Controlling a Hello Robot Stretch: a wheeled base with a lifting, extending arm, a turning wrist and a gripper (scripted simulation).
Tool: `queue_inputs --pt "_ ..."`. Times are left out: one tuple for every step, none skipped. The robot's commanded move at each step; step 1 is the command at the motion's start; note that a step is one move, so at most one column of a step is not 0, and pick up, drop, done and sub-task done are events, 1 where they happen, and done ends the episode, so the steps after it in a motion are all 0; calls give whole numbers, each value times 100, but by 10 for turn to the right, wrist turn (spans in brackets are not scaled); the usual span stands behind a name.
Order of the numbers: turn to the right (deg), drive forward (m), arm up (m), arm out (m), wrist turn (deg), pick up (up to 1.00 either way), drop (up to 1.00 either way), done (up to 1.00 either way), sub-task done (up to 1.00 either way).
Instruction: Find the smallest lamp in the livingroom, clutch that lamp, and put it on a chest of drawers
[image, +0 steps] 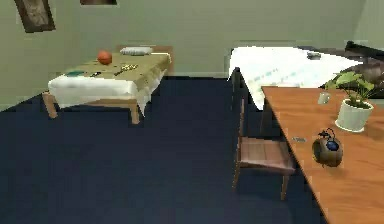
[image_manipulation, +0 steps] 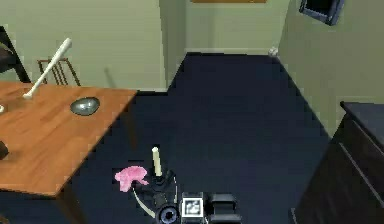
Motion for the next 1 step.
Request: queue_inputs --pt "-450 0 0 0 0 0 0 0 0"
